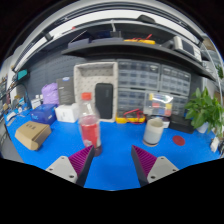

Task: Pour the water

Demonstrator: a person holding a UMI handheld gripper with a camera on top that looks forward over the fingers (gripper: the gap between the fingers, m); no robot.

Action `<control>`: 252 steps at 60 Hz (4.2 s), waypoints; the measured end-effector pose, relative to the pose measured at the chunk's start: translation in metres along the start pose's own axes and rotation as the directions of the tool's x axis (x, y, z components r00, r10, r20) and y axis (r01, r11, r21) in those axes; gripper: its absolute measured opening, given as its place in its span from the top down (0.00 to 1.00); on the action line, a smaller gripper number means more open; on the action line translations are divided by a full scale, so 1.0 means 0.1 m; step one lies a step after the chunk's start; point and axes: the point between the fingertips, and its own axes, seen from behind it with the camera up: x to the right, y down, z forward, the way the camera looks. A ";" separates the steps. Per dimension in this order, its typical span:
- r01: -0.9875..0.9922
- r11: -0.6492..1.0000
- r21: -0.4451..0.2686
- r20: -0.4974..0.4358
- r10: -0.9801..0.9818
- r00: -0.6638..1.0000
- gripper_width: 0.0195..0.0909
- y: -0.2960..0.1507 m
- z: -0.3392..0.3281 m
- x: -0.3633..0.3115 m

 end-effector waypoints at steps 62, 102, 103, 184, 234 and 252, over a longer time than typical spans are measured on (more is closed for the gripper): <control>0.003 0.981 0.191 0.033 -0.010 0.999 0.65 -0.18 1.58 -1.32; -0.961 0.265 0.085 0.255 0.926 0.278 0.67 -1.12 1.63 0.04; -0.969 0.236 0.074 0.259 0.934 0.247 0.67 -1.13 1.65 0.06; -0.062 0.968 0.244 -0.222 0.117 0.968 0.67 -1.34 1.20 2.68; -0.025 0.998 0.055 -0.233 0.037 0.972 0.22 0.00 1.66 3.01; -0.099 0.993 -0.059 -0.205 0.085 0.975 0.23 0.33 0.94 2.59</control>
